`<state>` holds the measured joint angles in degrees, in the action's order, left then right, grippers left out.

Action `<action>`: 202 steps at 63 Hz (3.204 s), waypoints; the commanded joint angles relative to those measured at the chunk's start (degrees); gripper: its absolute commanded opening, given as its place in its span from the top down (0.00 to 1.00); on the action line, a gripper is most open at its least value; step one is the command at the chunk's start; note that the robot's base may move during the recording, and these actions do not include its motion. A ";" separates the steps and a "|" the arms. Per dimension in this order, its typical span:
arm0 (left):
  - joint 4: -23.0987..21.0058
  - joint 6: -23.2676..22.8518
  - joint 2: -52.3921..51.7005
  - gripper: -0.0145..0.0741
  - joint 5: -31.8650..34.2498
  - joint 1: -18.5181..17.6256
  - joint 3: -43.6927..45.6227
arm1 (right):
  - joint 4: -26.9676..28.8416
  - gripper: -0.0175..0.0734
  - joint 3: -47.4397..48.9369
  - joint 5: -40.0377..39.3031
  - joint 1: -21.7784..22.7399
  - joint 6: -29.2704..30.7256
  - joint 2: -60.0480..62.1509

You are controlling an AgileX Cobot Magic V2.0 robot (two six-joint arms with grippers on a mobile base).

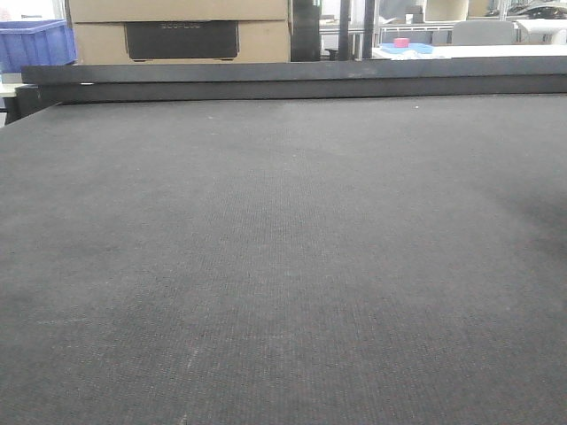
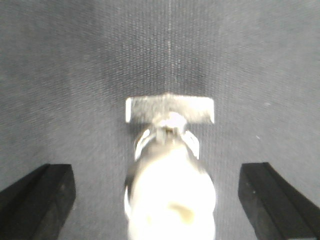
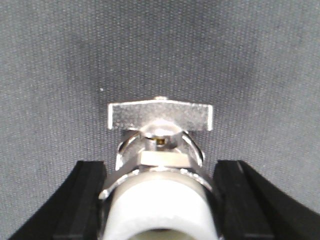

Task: Place valve from conveyor to right shelf box
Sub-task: 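Close the left gripper around the other white valve body, then lift both held valves up off the conveyor belt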

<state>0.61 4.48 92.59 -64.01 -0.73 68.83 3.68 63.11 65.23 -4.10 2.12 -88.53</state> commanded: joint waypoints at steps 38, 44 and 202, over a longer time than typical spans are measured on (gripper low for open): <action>-0.61 0.61 2.60 0.40 0.31 0.01 0.36 | 0.12 0.99 0.01 -1.60 0.35 0.38 -0.15; -1.58 0.61 2.60 0.62 -0.03 0.01 0.36 | 0.12 0.99 0.33 -1.60 0.35 0.38 -0.15; -7.85 0.61 -58.43 0.96 29.17 0.01 -25.65 | 1.61 0.99 -6.58 -16.35 0.35 0.38 39.60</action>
<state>-6.82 5.07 34.71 -37.44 -0.73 42.76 5.49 56.16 52.16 -4.10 2.11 -49.71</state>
